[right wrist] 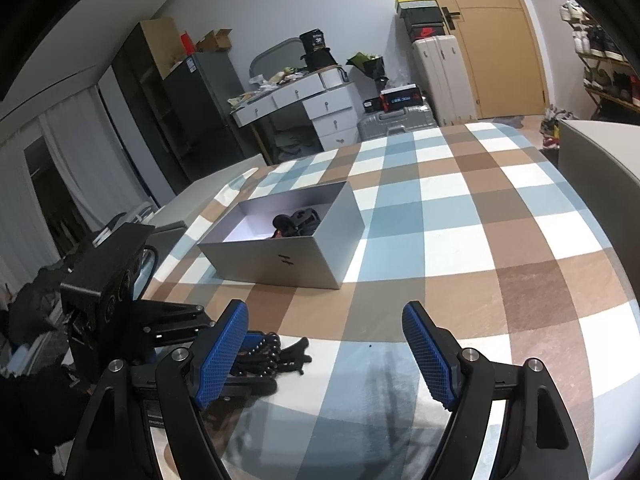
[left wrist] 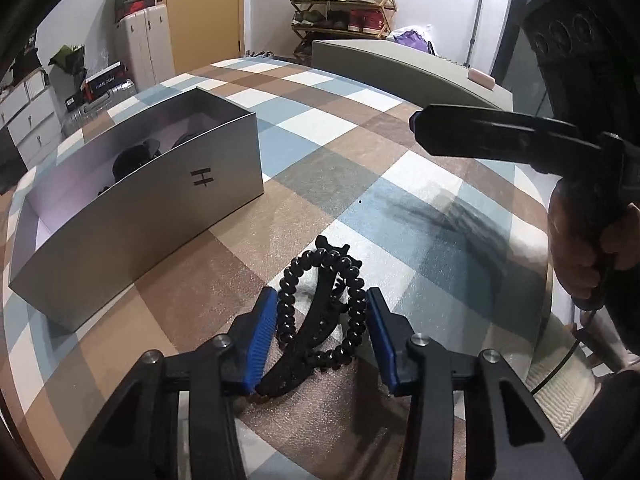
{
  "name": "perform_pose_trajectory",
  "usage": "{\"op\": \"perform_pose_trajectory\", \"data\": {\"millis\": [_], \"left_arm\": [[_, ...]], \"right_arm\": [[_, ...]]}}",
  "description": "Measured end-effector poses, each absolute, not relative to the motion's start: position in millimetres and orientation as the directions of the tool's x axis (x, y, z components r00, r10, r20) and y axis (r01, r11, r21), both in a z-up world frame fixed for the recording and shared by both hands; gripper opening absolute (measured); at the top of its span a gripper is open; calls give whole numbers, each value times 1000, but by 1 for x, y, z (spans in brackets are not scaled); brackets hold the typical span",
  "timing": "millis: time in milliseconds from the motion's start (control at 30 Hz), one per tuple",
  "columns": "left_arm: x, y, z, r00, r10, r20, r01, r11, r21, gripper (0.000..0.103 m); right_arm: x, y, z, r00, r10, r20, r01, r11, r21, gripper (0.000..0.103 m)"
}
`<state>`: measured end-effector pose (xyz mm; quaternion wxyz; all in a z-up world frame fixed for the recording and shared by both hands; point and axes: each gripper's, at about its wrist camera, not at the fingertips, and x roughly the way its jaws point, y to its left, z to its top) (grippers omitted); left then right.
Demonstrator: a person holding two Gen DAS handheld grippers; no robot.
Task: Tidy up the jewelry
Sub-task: 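Grasp the black bead bracelet with the left gripper and lift it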
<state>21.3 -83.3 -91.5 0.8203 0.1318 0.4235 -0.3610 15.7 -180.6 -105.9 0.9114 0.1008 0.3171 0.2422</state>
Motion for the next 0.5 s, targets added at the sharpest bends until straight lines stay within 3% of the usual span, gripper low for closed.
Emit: {"op": "perform_pose_trajectory", "data": {"millis": [500], "left_arm": [[5,-53,-32,505,-484,-714,659,751,-42,38]], "right_arm": [[13,-161,-112,632,546,-550,-437,837,329,80]]}}
